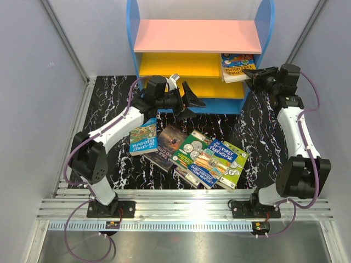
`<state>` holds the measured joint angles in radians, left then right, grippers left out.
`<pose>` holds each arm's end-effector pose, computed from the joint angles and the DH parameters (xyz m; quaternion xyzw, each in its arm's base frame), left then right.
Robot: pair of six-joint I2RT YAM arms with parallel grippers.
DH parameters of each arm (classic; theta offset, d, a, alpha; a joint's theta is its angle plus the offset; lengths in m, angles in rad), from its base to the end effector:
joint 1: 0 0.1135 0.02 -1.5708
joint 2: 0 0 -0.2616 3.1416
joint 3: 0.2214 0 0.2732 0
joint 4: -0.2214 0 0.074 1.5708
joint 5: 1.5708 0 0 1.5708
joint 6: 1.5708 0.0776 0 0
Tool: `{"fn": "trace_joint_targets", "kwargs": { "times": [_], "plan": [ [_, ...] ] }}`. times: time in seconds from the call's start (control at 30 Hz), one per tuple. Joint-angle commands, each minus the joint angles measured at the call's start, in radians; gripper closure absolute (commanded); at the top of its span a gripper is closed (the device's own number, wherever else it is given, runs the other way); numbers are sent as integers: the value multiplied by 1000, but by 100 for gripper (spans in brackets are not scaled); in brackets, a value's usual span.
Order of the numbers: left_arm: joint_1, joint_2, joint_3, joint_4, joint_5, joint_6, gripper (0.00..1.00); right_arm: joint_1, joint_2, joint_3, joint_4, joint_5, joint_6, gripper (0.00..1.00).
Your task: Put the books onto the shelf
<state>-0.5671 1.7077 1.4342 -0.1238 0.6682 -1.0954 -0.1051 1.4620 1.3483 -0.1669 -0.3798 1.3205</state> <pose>0.3562 -0.2839 0.3062 -0.0301 0.8068 -0.5705 0.1508 0.4044 -0.0137 0.3625 0.4273 0.6679 0.4610 0.3986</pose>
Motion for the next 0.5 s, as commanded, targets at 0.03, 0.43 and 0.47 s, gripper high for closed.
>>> {"fn": "trace_joint_targets", "kwargs": {
  "times": [0.03,0.43,0.47],
  "plan": [
    [4,-63,-15,24,4,31,11,-25,31,54,64,108,14,41],
    [3,-45,9,-23,2,60,12,-27,-68,-6,-43,68,-47,0],
    [4,-43,9,-25,1,60,12,-27,-77,-15,-46,55,-47,0]
  ]
}}
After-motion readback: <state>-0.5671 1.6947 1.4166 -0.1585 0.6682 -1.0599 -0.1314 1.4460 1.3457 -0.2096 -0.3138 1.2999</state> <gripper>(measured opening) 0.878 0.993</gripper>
